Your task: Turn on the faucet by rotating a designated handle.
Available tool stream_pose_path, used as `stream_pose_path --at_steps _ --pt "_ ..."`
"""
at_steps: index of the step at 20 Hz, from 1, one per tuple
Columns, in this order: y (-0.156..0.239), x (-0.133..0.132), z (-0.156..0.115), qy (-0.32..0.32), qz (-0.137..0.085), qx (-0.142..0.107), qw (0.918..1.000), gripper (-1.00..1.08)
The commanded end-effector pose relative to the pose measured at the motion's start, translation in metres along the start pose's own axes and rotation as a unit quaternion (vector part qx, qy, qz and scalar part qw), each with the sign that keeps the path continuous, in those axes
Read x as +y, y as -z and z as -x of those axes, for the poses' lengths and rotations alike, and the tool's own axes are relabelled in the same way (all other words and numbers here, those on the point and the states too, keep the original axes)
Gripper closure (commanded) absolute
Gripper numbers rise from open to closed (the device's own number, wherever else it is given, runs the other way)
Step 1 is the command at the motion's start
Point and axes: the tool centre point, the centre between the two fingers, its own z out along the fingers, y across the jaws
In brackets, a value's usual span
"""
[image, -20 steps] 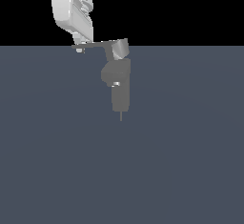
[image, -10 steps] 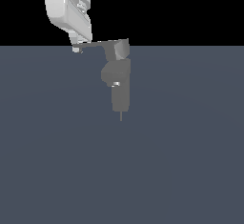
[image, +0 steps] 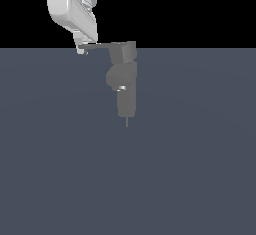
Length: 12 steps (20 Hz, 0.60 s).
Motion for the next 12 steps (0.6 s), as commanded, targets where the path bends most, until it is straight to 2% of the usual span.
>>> stream_pose_path --at_steps 1,12 --pt "0.001 0.006 -0.01 -0.004 0.001 0.0 1.0 1.08" --pt "0.002 0.032 -0.031 -0.003 0.0 -0.001 1.0 1.08"
